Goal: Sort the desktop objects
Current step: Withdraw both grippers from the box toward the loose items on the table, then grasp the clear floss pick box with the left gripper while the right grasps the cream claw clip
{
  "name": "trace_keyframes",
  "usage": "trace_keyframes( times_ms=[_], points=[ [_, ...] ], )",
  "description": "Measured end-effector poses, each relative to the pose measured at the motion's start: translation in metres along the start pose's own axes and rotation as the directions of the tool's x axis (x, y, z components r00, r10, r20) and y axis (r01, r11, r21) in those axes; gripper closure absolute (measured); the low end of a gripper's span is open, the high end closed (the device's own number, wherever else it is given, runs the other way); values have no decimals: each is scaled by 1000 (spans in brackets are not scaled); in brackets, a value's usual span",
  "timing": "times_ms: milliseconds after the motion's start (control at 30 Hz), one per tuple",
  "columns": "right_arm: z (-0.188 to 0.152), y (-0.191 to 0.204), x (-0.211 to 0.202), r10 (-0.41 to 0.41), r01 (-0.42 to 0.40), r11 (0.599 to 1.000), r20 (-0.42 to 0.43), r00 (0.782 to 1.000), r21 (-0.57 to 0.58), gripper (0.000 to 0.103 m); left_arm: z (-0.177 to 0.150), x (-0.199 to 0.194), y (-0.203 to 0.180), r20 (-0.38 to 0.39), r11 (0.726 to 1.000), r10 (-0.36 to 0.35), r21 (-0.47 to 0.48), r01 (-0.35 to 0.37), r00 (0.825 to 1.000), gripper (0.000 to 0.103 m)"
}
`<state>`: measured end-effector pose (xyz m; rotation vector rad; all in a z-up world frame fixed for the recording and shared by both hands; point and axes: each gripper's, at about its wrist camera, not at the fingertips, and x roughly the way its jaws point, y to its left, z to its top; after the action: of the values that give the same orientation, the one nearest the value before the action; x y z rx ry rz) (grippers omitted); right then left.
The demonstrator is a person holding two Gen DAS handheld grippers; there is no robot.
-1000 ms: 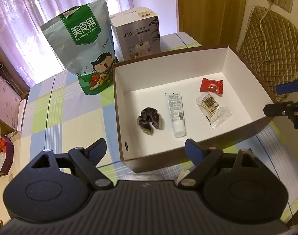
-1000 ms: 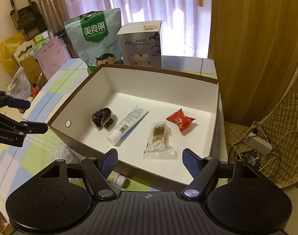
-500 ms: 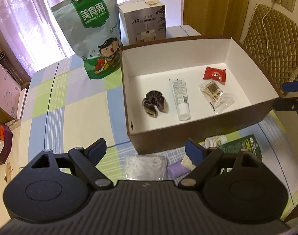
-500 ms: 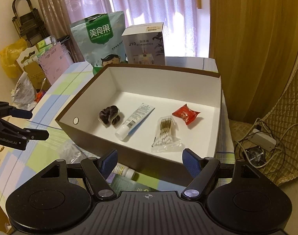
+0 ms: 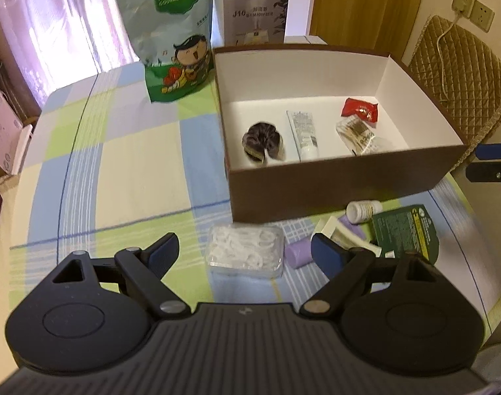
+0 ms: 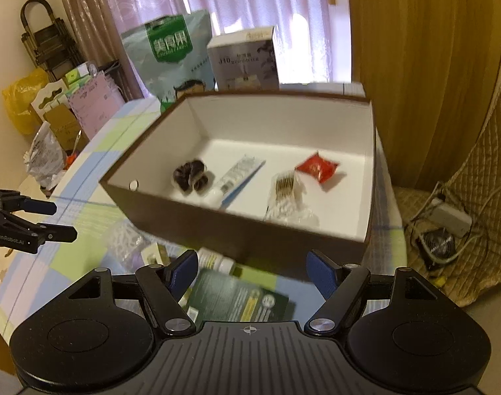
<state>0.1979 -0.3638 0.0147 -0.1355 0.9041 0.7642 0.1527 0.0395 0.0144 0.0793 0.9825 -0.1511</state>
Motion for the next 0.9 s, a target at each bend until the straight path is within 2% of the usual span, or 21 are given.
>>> trace_keyframes(
  times_ms=[400,667,900],
  points=[
    [-29,-11,22,-28,35,997,-105,994,67,24,-39,28,4,-58,999,-40,30,41,998,18],
    [-37,-21,28,-49,64,992,-134,990,110,24,-45,53,12,-71,992,-91,85,97,993,18],
    [-41,-24,32,-67,90,986,-158,985,143,24,-36,79,15,-81,981,-138,123,147,987,15]
  ],
)
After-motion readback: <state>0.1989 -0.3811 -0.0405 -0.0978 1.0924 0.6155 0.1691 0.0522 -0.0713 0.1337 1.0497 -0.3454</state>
